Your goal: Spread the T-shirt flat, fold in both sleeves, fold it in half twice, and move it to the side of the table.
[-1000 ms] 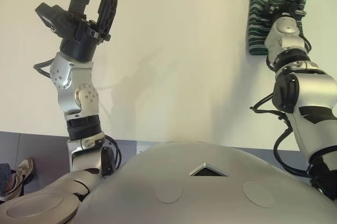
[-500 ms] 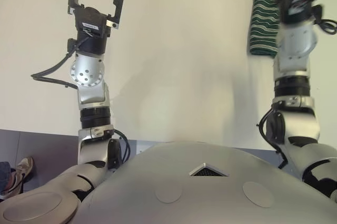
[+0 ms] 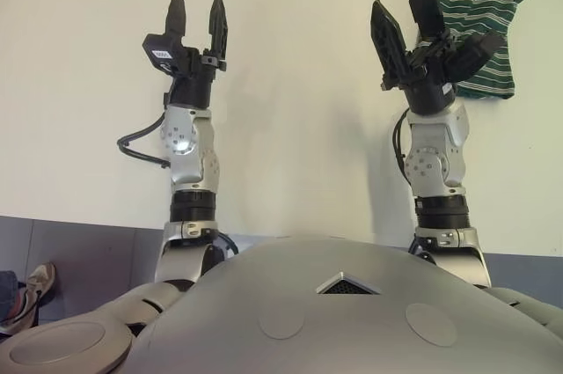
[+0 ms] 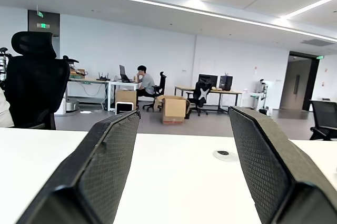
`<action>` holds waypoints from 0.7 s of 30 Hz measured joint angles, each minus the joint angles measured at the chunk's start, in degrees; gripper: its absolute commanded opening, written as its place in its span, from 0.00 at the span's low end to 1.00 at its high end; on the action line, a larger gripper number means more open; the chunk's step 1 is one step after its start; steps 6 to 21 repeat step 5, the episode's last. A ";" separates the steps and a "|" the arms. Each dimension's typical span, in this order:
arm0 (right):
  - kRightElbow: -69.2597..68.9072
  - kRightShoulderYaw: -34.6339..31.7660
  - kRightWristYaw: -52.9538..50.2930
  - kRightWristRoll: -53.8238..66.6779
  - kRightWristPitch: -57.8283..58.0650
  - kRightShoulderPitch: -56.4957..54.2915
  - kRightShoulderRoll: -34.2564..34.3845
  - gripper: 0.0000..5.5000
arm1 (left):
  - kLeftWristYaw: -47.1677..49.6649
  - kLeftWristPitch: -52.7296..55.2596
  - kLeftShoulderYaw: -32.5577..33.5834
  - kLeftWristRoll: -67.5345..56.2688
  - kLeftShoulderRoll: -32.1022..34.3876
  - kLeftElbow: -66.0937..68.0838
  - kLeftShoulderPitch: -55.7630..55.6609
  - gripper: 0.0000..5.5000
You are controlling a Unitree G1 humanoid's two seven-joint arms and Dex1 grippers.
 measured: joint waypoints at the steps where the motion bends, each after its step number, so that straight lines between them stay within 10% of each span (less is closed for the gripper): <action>1: -1.75 0.10 -2.10 -2.08 -0.04 0.52 0.50 0.78 | 1.46 1.95 -0.11 0.55 -0.38 -2.15 0.48 0.56; 5: -11.09 0.67 -25.02 -22.94 3.57 -1.64 7.89 0.78 | 7.75 6.37 -2.64 0.97 -3.81 -12.96 1.24 0.56; 21: -11.09 0.67 -25.02 -22.94 3.57 -1.64 7.89 0.78 | 7.75 6.37 -2.64 0.97 -3.81 -12.96 1.24 0.56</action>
